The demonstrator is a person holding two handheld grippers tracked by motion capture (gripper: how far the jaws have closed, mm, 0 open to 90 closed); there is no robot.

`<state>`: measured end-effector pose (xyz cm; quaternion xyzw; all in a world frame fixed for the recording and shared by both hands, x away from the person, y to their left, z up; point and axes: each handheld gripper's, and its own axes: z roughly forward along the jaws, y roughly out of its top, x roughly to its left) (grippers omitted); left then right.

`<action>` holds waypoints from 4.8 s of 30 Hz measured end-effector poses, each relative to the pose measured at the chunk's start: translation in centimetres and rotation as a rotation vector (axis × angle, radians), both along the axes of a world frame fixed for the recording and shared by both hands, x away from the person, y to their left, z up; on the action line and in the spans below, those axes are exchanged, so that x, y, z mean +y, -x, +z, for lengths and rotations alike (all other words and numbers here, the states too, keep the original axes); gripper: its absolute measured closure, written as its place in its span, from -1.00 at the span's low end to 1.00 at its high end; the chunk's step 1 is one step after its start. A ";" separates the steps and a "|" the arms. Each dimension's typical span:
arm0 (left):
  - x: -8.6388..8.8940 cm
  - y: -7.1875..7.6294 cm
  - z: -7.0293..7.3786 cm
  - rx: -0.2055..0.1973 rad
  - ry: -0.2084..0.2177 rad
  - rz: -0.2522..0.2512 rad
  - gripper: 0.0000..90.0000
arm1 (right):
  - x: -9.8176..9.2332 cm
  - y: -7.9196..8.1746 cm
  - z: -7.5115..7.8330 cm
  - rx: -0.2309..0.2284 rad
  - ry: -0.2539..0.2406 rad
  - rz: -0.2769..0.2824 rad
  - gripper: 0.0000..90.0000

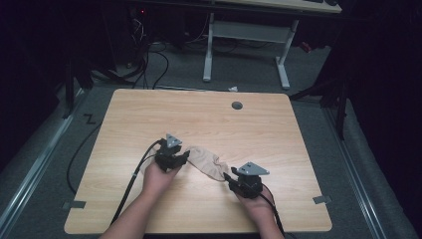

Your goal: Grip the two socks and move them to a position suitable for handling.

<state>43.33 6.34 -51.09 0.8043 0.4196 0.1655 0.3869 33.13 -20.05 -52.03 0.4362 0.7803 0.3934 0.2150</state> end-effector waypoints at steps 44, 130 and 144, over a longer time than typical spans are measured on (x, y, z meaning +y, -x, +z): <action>4.0 12.3 -2.1 -0.031 -0.050 -0.049 0.92 | 1.8 3.4 -0.9 0.076 0.070 0.132 0.86; 14.9 7.6 -0.7 -0.030 0.044 0.297 0.92 | 0.2 3.6 -0.4 0.017 0.021 0.085 0.60; 11.3 6.9 1.9 -0.110 -0.026 0.218 0.27 | 0.1 3.5 -0.4 0.014 0.016 0.086 0.59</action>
